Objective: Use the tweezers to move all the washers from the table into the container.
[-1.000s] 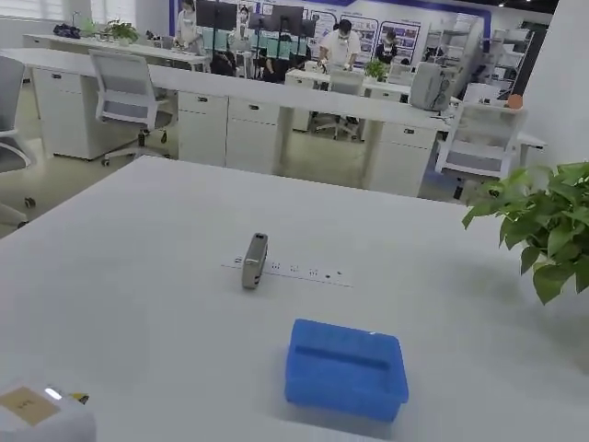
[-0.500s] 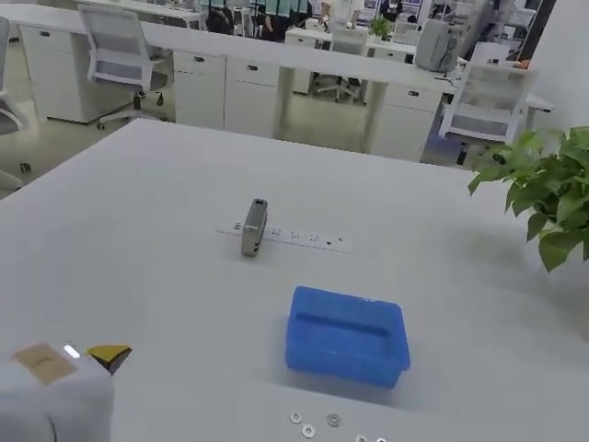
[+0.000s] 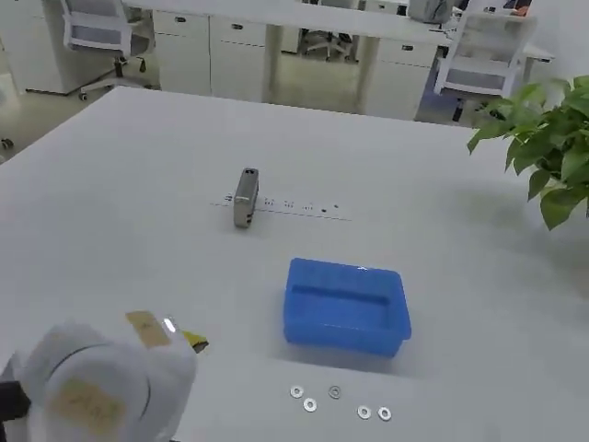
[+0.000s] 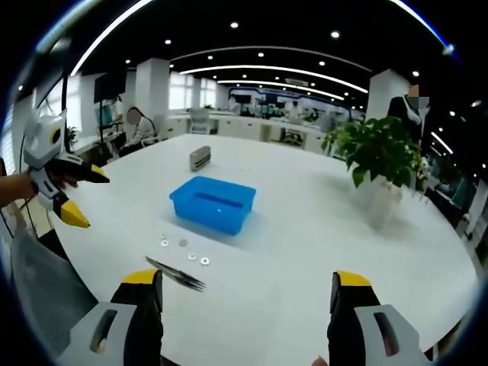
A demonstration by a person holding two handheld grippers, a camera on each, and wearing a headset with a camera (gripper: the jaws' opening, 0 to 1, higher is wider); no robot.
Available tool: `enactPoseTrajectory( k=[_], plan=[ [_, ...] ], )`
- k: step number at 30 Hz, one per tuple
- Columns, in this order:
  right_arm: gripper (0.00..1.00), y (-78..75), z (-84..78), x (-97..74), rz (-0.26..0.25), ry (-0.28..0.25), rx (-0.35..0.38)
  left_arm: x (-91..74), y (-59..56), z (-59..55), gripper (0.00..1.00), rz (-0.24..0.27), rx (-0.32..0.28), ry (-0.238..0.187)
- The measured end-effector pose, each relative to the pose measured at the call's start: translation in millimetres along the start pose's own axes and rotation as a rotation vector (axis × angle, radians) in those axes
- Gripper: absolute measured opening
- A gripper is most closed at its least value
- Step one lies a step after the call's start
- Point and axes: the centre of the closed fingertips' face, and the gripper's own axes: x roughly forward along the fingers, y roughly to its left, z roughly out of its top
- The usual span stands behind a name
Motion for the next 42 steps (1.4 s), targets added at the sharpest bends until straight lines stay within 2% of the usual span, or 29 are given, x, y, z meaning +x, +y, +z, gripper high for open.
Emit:
enactPoseTrajectory(
  k=[2,3,5,9,12,13,15,17,20,22,23,26,28,32,34,35,37,39,42],
  plan=[
    [0.90,-0.6,-0.6,0.3,-0.006,0.005,-0.009,9.5,-3.3,-2.1,0.65,-0.040,0.037,0.026],
    [0.90,-1.2,-0.7,0.3,-0.009,0.005,-0.011,15.5,-7.4,-5.7,0.63,-0.078,0.057,0.053],
    [0.90,-4.7,0.1,-0.4,-0.034,0.000,-0.013,25.3,-12.5,-9.5,0.60,-0.127,0.069,0.082],
    [0.90,-8.2,1.5,-1.1,-0.055,-0.012,-0.013,40.6,-17.8,-11.8,0.52,-0.177,0.102,0.105],
    [0.89,-9.4,2.5,-0.8,-0.061,-0.018,-0.011,52.6,-24.5,-20.4,0.43,-0.241,0.147,0.158],
    [0.89,-9.7,2.6,-0.4,-0.064,-0.018,-0.018,55.2,-26.6,-23.0,0.37,-0.259,0.161,0.174],
    [0.89,-8.4,2.7,-0.5,-0.071,-0.019,-0.039,65.1,-25.9,-23.6,0.34,-0.253,0.161,0.172],
    [0.89,-6.2,2.6,0.0,-0.069,-0.016,-0.063,71.4,-29.2,-29.5,0.32,-0.286,0.171,0.207],
    [0.88,-4.7,1.6,0.5,-0.064,-0.010,-0.080,80.5,-30.6,-33.7,0.28,-0.302,0.203,0.216],
    [0.87,-4.6,2.5,0.2,-0.061,-0.016,-0.078,87.8,-30.1,-34.2,0.32,-0.296,0.208,0.203],
    [0.87,-4.7,2.9,0.1,-0.060,-0.019,-0.075,89.9,-32.1,-35.6,0.31,-0.314,0.213,0.212],
    [0.88,-5.8,3.0,-0.4,-0.065,-0.020,-0.071,95.9,-32.5,-35.0,0.27,-0.319,0.229,0.207],
    [0.88,-5.8,3.1,-0.5,-0.067,-0.020,-0.071,100.5,-33.4,-37.2,0.22,-0.335,0.245,0.217],
    [0.88,-3.3,2.2,0.5,-0.062,-0.015,-0.091,109.6,-36.1,-47.3,0.19,-0.365,0.279,0.257],
    [0.88,-1.9,2.4,0.6,-0.061,-0.017,-0.102,112.0,-36.6,-52.4,0.17,-0.375,0.304,0.273],
    [0.88,-1.6,2.5,0.8,-0.060,-0.016,-0.108,111.4,-34.7,-49.1,0.15,-0.363,0.318,0.256],
    [0.88,-2.5,2.2,0.7,-0.064,-0.015,-0.111,110.4,-36.7,-49.1,0.12,-0.378,0.318,0.266],
    [0.88,-2.5,2.7,0.6,-0.063,-0.018,-0.106,110.0,-38.6,-49.7,0.13,-0.382,0.364,0.266],
    [0.88,-2.9,2.2,0.6,-0.065,-0.015,-0.106,110.1,-39.9,-50.6,0.07,-0.378,0.401,0.268]
  ],
)
